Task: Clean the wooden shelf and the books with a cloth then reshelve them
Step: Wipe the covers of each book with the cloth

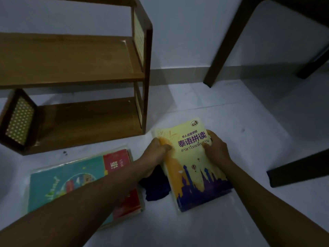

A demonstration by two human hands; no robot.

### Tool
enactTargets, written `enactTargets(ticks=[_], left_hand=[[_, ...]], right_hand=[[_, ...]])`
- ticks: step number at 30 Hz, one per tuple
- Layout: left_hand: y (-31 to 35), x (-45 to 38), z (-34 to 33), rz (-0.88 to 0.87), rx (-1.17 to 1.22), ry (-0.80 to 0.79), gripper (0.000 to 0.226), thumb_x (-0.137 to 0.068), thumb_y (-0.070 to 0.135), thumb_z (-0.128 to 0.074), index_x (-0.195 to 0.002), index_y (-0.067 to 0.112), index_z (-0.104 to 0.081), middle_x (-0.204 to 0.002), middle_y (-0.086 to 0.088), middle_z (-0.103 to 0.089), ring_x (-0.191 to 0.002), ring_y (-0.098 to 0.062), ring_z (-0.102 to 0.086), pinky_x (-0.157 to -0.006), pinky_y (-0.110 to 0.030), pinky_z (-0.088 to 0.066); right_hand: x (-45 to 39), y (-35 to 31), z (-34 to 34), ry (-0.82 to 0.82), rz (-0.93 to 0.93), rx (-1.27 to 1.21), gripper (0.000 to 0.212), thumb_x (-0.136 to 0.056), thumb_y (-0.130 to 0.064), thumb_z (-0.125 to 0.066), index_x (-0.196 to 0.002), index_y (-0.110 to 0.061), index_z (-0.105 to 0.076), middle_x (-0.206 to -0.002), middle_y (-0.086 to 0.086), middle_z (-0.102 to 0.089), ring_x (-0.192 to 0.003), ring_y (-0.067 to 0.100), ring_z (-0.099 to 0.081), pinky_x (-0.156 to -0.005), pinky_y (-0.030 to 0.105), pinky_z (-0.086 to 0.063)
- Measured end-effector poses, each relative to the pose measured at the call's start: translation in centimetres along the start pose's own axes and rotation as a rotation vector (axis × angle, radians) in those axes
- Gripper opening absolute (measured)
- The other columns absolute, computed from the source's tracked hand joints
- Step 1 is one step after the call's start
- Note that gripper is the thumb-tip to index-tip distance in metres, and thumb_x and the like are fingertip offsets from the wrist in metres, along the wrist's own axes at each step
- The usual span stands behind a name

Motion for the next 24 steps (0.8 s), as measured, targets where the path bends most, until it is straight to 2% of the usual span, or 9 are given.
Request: enactTargets(ticks=[2, 4, 6, 9, 12, 16, 18, 21, 24], left_hand=[[-0.1, 0.4, -0.3, -0.060, -0.103, -0.047, 0.034, -0.095, 0.011, -0.051, -0.128, 0.018, -0.044, -0.125, -0.001, -0.058, -0.106, -0.013, -0.059, -0.087, -0.026, -0.049], [0.4, 1.6, 0.2, -0.197, -0.331, -0.062, 0.045, -0.096, 0.015, -0.051, -0.138, 0.024, -0.037, -0.139, 0.009, -0.048, -0.108, -0.004, -0.054, -0.087, -0.019, -0.045], [0.5, 3.0, 1.8, -0.306, -0.569, -0.045, 0.061, -0.097, 0.021, -0.052, -0.149, 0.025, -0.021, -0.147, 0.017, -0.030, -0.125, -0.008, -0.044, -0.100, -0.024, -0.040], [-0.1, 5.0, 6.4, -0.356, -0.885, 0.015, 0.076, -0.095, 0.033, -0.053, -0.153, 0.024, -0.005, -0.159, 0.007, -0.012, -0.144, -0.015, -0.020, -0.115, -0.035, -0.028], [-1.0, 7.9, 11.8, -0.403, -1.037, 0.125, 0.077, -0.093, 0.038, -0.053, -0.152, 0.026, -0.006, -0.157, 0.008, -0.013, -0.144, -0.011, -0.013, -0.115, -0.035, -0.022], [-2.7, 12.2, 19.5, -0.350, -1.090, 0.314, 0.079, -0.088, 0.059, -0.040, -0.150, 0.024, -0.006, -0.158, 0.001, -0.008, -0.142, -0.008, -0.004, -0.118, -0.036, -0.008], [-4.0, 13.7, 22.7, -0.309, -1.073, 0.359, 0.085, -0.078, 0.077, -0.024, -0.146, 0.031, -0.001, -0.156, 0.004, -0.003, -0.142, -0.008, 0.000, -0.118, -0.035, -0.003], [-7.0, 15.9, 26.2, -0.250, -1.043, 0.357, 0.089, -0.074, 0.083, -0.015, -0.146, 0.036, 0.005, -0.157, 0.007, 0.005, -0.144, -0.007, 0.007, -0.117, -0.034, 0.001], [-10.0, 17.2, 26.4, -0.242, -1.141, 0.224, 0.096, -0.075, 0.086, -0.020, -0.149, 0.033, 0.011, -0.157, 0.010, 0.020, -0.144, -0.005, 0.021, -0.118, -0.035, 0.009]], right_hand=[[0.1, 1.1, -1.1, -0.033, -0.027, 0.075, 0.036, -0.091, -0.006, -0.048, -0.126, -0.015, -0.048, -0.114, 0.009, -0.063, -0.088, 0.023, -0.056, -0.073, 0.029, -0.044], [0.6, 1.6, -2.5, -0.075, -0.020, 0.258, 0.047, -0.092, -0.011, -0.049, -0.138, -0.011, -0.038, -0.135, 0.018, -0.050, -0.115, 0.033, -0.052, -0.092, 0.038, -0.045], [2.1, 0.1, -4.5, -0.129, 0.109, 0.479, 0.062, -0.096, -0.020, -0.047, -0.151, -0.010, -0.019, -0.157, 0.019, -0.019, -0.143, 0.032, -0.022, -0.115, 0.043, -0.022], [6.5, -4.1, -8.6, -0.259, 0.416, 0.470, 0.064, -0.099, -0.036, -0.039, -0.153, -0.015, -0.009, -0.161, 0.011, 0.000, -0.149, 0.028, -0.001, -0.119, 0.042, -0.003], [10.0, -5.6, -12.4, -0.358, 0.489, 0.502, 0.068, -0.096, -0.055, -0.017, -0.153, -0.020, -0.011, -0.161, 0.011, 0.000, -0.148, 0.030, 0.001, -0.120, 0.048, -0.005], [10.3, -4.1, -14.6, -0.340, 0.377, 0.633, 0.072, -0.099, -0.052, 0.000, -0.140, -0.010, -0.042, -0.149, 0.023, -0.036, -0.137, 0.042, -0.036, -0.111, 0.054, -0.031], [10.3, -3.7, -14.7, -0.323, 0.397, 0.635, 0.072, -0.098, -0.055, 0.001, -0.145, -0.010, -0.032, -0.153, 0.023, -0.027, -0.143, 0.038, -0.019, -0.115, 0.046, -0.007], [10.8, -4.2, -15.0, -0.280, 0.410, 0.542, 0.089, -0.079, -0.072, 0.021, -0.148, -0.017, 0.004, -0.157, 0.012, 0.017, -0.144, 0.026, 0.024, -0.111, 0.034, 0.024], [11.5, -4.7, -15.1, -0.264, 0.369, 0.566, 0.088, -0.079, -0.074, 0.007, -0.147, -0.018, 0.009, -0.154, 0.007, 0.020, -0.143, 0.029, 0.025, -0.109, 0.035, 0.030]])
Point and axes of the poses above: each hand's wrist, its own x-axis away from the middle knuckle, its own z-axis out of the back of the hand, y = z × x, the point moved 7 cm from there along -x, towards the middle knuckle
